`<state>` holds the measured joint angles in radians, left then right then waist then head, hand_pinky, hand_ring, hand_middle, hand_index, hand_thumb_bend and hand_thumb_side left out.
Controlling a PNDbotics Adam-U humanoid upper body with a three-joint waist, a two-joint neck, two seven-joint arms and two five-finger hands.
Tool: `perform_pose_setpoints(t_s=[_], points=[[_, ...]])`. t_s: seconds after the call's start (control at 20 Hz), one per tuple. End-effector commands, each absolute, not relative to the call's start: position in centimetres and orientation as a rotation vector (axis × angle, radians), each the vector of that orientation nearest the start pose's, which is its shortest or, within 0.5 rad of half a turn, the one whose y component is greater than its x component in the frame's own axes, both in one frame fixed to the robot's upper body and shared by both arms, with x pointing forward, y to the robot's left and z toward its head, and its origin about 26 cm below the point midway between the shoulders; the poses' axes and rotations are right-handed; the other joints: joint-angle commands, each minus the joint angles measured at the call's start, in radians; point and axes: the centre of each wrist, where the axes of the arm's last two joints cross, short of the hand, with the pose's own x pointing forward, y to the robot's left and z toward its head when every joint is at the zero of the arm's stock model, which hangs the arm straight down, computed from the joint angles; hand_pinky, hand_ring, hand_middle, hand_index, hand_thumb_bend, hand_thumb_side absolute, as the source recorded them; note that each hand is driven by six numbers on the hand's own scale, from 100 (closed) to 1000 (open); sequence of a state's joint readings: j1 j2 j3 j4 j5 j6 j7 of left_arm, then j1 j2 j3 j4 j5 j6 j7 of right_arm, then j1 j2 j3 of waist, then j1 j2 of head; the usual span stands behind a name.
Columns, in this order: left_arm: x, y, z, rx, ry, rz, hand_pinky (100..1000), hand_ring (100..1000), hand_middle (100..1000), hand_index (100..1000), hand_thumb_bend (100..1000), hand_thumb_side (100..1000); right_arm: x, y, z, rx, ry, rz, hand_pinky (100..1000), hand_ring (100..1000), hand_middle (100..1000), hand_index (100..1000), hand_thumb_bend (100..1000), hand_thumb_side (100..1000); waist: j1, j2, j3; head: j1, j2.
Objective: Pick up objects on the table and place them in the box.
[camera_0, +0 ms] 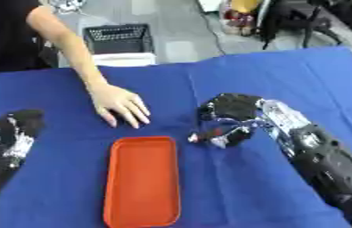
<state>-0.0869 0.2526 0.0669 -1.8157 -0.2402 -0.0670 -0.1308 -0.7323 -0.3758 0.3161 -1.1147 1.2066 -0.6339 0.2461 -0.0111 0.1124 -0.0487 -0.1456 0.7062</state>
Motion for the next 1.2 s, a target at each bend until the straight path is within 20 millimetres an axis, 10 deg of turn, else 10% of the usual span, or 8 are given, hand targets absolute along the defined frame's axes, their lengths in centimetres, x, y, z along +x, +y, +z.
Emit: perform_pose_setpoints(t_s=[0.05, 1.2], points=[[29.2, 29.8, 10.3, 0.366, -1.92, -0.51, 833, 757, 833, 795, 386, 825, 44.0, -23.2, 13.0, 1.002, 1.908, -2.702, 517, 646, 684, 733, 139, 423, 0.002, -0.015, 0.0, 0.006, -0.009], [29.1, 29.8, 10.3, 0.369, -1.917, -0.511, 834, 759, 834, 796, 358, 831, 44.0, -23.7, 10.7, 0.947, 1.802, -2.82, 518, 648, 685, 698, 196, 442, 0.004, -0.014, 0.0, 0.002, -0.006]])
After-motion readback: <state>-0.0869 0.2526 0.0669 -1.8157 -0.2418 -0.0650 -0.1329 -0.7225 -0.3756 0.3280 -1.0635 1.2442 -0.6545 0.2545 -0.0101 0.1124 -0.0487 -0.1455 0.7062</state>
